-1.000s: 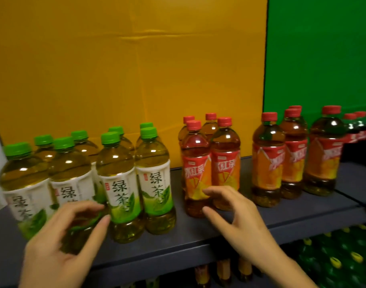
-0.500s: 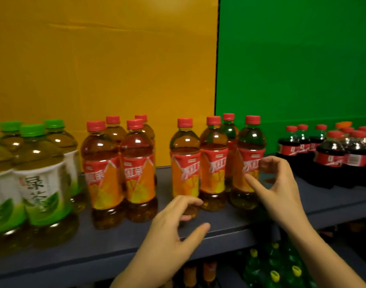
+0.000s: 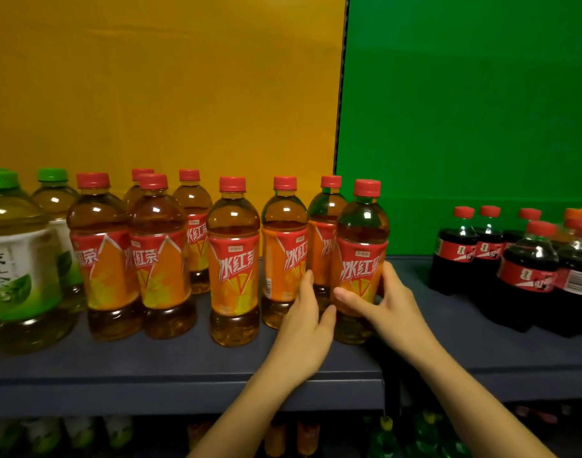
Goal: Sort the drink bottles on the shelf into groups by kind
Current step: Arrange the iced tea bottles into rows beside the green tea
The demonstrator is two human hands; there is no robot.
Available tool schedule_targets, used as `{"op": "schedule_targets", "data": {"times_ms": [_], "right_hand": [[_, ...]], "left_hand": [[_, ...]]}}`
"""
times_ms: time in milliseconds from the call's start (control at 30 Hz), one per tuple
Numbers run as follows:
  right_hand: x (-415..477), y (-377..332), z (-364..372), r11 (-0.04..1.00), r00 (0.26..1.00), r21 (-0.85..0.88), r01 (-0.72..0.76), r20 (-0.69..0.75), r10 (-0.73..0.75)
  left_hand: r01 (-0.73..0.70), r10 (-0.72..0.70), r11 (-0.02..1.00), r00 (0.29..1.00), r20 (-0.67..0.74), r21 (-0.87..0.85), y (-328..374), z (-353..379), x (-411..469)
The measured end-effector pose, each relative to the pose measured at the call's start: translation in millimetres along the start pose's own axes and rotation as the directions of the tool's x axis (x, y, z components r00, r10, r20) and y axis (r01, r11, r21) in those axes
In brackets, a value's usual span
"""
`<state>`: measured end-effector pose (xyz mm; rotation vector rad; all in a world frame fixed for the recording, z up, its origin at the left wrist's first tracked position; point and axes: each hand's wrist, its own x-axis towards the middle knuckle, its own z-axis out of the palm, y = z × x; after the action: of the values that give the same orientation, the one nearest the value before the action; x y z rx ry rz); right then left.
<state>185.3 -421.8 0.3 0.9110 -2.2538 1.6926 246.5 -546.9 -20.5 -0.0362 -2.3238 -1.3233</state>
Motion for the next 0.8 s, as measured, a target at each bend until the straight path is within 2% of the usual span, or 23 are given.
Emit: {"op": "schedule_targets", "data": {"times_ms": [133,267,367,467,533,633,800], "right_hand": [[9.4,9.5,-15.7,1.000,0.999,-0.003,0.029,-0.032,-0.029],[22.7,18.2,-23.8,1.000,1.000,0.003,0.014,-0.007,-0.014],[31.8,23.8,-25.5,1.000,1.000,0.012,0.000,-0.002,0.000],[40.9,28.9,-24.6,1.000,1.000,0.004,-0.012,-0.007,0.012],[45.8,30.9,-22.9,1.000,1.000,0.004,-0.016,-0.001,0.016],[51.3,32.7,-20.7,1.000,1.000,0.009,-0.023,0.005,0.023],[62.1,37.8,-17.1,0.997,0.997,0.051,-0.066,0.030,0.064]], "left_hand": [[0.019,-0.020,1.000,0.996,-0.085,-0.004,-7.8,-3.2,18.7],[0.146,-0.140,0.989,0.980,-0.140,0.037,-16.0,-9.3,39.8],[0.221,-0.214,0.975,0.967,-0.136,0.037,-15.9,-16.3,54.1],[0.289,-0.276,0.946,0.956,-0.105,0.147,-12.6,-20.3,64.1],[0.264,-0.256,0.953,0.964,-0.070,0.151,-10.1,-19.3,69.4],[0.176,-0.175,0.983,0.984,-0.010,0.045,-8.1,-13.5,74.0],[0.170,-0.171,0.985,0.985,-0.032,-0.022,-14.4,-12.8,77.3]]}}
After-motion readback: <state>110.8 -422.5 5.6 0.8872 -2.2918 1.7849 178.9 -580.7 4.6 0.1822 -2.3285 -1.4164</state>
